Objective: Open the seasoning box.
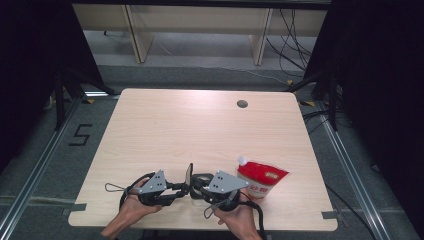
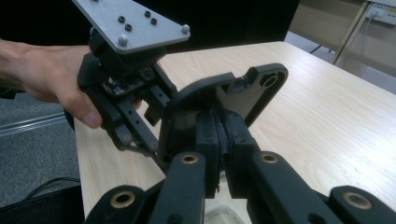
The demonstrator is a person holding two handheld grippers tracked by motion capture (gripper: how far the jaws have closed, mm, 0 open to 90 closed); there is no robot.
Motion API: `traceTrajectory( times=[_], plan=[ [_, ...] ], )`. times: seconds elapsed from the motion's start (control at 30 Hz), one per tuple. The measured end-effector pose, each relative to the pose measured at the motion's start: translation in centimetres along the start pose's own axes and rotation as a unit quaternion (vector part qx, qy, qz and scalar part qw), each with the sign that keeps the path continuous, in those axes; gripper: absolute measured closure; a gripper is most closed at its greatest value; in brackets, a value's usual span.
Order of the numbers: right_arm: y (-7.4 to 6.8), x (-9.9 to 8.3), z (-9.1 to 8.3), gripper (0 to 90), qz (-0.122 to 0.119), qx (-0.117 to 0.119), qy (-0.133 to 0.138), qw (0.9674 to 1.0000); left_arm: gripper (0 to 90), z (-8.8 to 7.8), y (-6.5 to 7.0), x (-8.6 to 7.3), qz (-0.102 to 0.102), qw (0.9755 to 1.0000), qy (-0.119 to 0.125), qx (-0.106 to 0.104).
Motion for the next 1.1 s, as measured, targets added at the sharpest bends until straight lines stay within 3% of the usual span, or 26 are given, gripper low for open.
traceTrajectory(
  times=[0.3, 0.33, 0.43, 0.63, 0.67, 0.77, 0.9, 0.97, 1.0, 1.1],
  plan=[
    [-0.3, 0.8, 1.9, 87.1, -0.007, 0.01, 0.0, 0.9999, 73.3, 0.0, 0.1, 0.1, 0.014, 0.9997, -0.006, 0.018],
    [-0.3, 0.9, 2.0, 87.1, -0.006, 0.009, 0.002, 0.9999, 73.3, 0.0, 0.2, 0.1, 0.003, 0.9998, -0.006, 0.017],
    [-0.2, 1.0, 2.4, 87.2, -0.003, 0.015, 0.002, 0.9999, 73.3, -0.1, 0.2, 0.1, 0.005, 0.9997, -0.01, 0.02],
    [-0.1, 1.0, 2.5, 87.0, 0.0, 0.014, 0.006, 0.9999, 73.3, -0.1, 0.2, 0.1, 0.007, 0.9995, -0.016, 0.026],
    [0.0, 1.0, 2.5, 86.7, -0.01, 0.01, 0.007, 0.9999, 73.2, -0.1, 0.2, 0.1, 0.005, 0.9995, -0.015, 0.026],
    [-0.1, 0.9, 2.2, 85.0, 0.003, 0.016, 0.004, 0.9999, 72.4, -0.1, 0.3, 0.1, 0.003, 0.9996, -0.016, 0.024],
    [0.1, 0.5, 1.0, 82.4, 0.013, 0.005, 0.009, 0.9999, 58.1, -0.5, 0.1, -0.1, 0.004, 0.9991, -0.024, 0.036],
    [0.1, 0.1, 0.2, 80.5, 0.005, 0.005, 0.009, 0.9999, 52.7, -1.0, 0.3, -0.2, 0.003, 0.9993, -0.025, 0.029],
    [0.0, -0.1, -0.2, 79.6, 0.007, 0.005, 0.01, 0.9999, 50.0, -1.2, 0.2, -0.3, 0.008, 0.9989, -0.03, 0.035],
    [-0.1, -0.5, -1.6, 73.6, 0.005, 0.001, 0.016, 0.9999, 40.8, -1.7, 0.3, -0.3, -0.005, 0.9987, -0.033, 0.039]
  ],
)
Point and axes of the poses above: each handheld gripper's, and its own axes: z roughly forward along the jaws, x roughly out of its top, y roughly to its right, the point moved 6 cm from there along z, roughly forward along the jaws, and after that the axes turned 11 degrees about x, right-handed, at the moved point
